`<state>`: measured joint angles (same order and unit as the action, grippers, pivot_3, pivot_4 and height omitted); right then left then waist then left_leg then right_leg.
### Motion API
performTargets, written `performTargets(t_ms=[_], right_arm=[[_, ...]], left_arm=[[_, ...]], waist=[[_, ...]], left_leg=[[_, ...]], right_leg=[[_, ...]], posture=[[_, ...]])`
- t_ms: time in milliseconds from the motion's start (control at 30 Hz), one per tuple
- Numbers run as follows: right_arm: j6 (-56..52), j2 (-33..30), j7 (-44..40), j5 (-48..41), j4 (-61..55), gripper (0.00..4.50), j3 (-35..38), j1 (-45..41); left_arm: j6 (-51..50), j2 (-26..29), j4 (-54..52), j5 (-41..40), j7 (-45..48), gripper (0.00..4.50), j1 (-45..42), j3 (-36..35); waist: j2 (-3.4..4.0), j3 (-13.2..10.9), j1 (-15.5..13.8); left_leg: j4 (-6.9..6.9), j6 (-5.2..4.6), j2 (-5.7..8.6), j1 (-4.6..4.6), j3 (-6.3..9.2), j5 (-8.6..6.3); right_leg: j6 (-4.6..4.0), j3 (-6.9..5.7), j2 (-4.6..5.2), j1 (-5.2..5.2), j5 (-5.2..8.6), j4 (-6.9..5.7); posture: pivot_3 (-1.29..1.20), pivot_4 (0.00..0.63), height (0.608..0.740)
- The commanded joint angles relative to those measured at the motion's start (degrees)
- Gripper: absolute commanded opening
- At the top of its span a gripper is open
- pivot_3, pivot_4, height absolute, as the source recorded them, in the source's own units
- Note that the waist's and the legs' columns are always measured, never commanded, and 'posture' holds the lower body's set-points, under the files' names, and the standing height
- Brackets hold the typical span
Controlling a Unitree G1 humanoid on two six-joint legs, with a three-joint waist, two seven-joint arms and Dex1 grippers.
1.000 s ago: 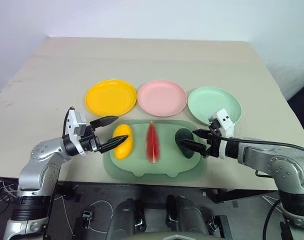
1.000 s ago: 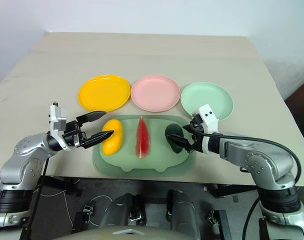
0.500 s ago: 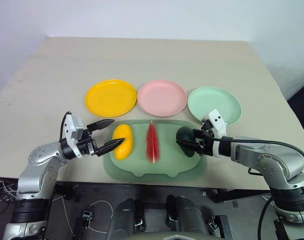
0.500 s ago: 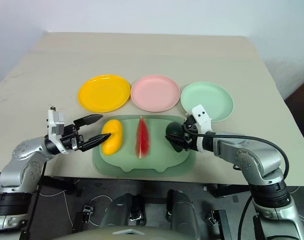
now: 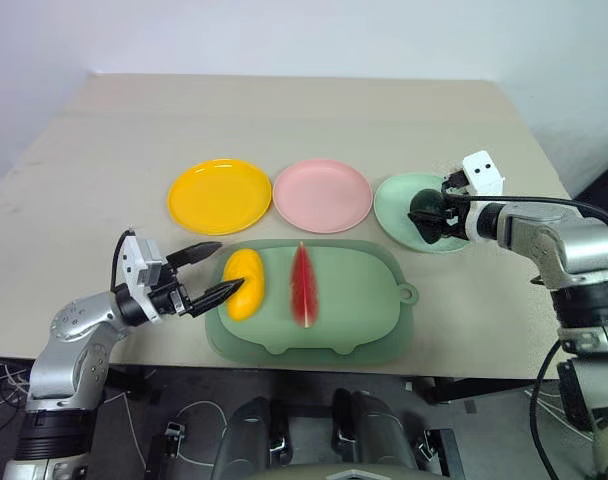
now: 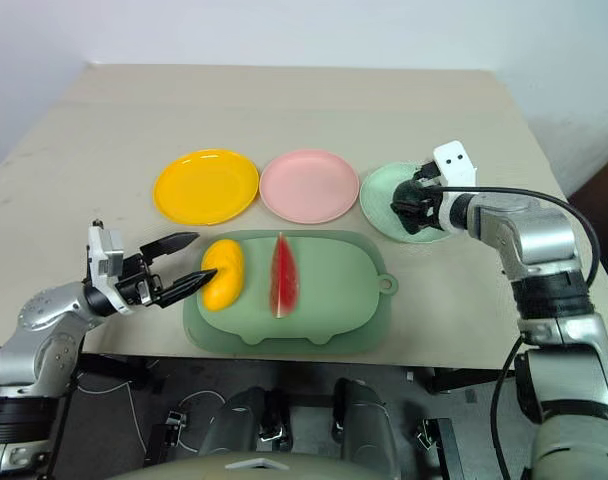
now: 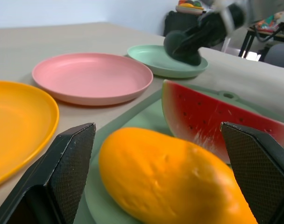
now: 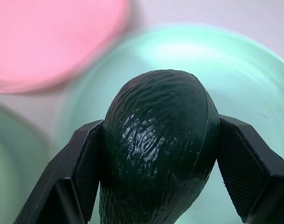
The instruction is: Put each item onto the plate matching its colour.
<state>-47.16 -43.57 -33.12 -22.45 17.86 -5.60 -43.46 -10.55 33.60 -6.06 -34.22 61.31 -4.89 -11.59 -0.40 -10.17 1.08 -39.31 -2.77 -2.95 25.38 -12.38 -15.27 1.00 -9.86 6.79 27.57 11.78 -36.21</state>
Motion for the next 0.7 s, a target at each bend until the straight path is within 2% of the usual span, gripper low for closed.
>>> performTargets(t_ms=[33, 100, 167, 233, 433, 500, 633, 700], right_arm=[[6.6, 1.3, -3.4, 5.5, 10.1, 3.19, -1.5, -5.7], [9.6, 2.7, -4.2, 7.8, 15.8, 3.19, -1.8, -8.1], [11.5, 3.6, -6.0, 9.3, 18.7, 3.93, -2.1, -9.3], [12.4, 4.3, -7.0, 10.5, 19.8, 4.47, -2.1, -9.8], [12.8, 2.7, -9.2, 15.1, 16.7, 4.47, -2.9, -9.2], [11.2, 1.4, -10.0, 14.9, 12.4, 4.47, -1.6, -8.8], [2.7, -2.6, -14.2, 10.9, -2.7, 4.47, 1.2, -5.8], [-5.1, -1.9, -13.5, 7.0, -9.2, 4.47, 4.4, -5.6]], left_arm=[[-0.2, 0.4, -2.7, -0.3, -0.8, 4.50, -0.7, -0.3], [-0.5, 0.5, -3.2, -0.4, -1.1, 4.50, -0.8, -0.3], [-0.8, 0.6, -3.6, -0.4, -1.5, 4.50, -0.8, -0.5], [-0.7, 0.7, -3.8, -0.4, -1.8, 4.50, -0.6, -0.9], [-1.2, 0.9, -5.8, -0.8, -2.6, 4.50, 1.3, -1.5], [-1.4, 1.1, -6.4, -1.0, -2.6, 4.50, 1.9, -1.8], [-1.5, 1.5, -6.8, -1.2, -2.6, 4.50, 2.9, -2.5], [-1.3, 1.5, -6.8, -1.3, -2.4, 4.50, 3.5, -2.7]], waist=[[0.00, 0.0, 0.1], [0.00, 0.0, 0.1], [0.01, 0.0, 0.2], [0.01, 0.0, 0.2], [0.03, 0.0, 0.1], [0.06, 0.0, 0.1], [0.15, -0.1, -0.1], [0.15, -0.1, 0.0]], left_leg=[[0.00, 0.01, 0.00, 0.00, -0.01, 0.01], [0.00, 0.04, -0.01, -0.03, -0.02, 0.03], [-0.01, 0.07, -0.01, -0.03, -0.02, 0.05], [-0.01, 0.07, -0.01, -0.03, -0.02, 0.05], [-0.02, 0.08, -0.01, -0.03, -0.02, 0.05], [-0.02, 0.08, -0.01, -0.03, -0.01, 0.05], [-0.02, 0.09, -0.02, 0.00, 0.02, 0.05], [-0.02, 0.09, -0.03, 0.00, 0.04, 0.05]], right_leg=[[0.00, 0.00, 0.00, 0.01, -0.01, -0.02], [0.02, 0.00, -0.01, -0.01, -0.01, -0.05], [0.03, 0.00, -0.01, -0.01, -0.02, -0.08], [0.04, 0.00, -0.01, 0.00, -0.02, -0.10], [0.05, 0.00, 0.01, 0.00, -0.02, -0.12], [0.05, 0.01, 0.02, 0.01, -0.02, -0.13], [0.04, 0.02, 0.04, 0.09, -0.01, -0.13], [0.03, 0.02, 0.03, 0.09, -0.01, -0.13]], posture=[[0.00, 0.150, 0.696], [0.00, 0.150, 0.696], [0.00, 0.150, 0.696], [0.00, 0.150, 0.696], [0.00, 0.150, 0.696], [0.00, 0.150, 0.696], [0.00, 0.150, 0.696], [0.00, 0.150, 0.696]])
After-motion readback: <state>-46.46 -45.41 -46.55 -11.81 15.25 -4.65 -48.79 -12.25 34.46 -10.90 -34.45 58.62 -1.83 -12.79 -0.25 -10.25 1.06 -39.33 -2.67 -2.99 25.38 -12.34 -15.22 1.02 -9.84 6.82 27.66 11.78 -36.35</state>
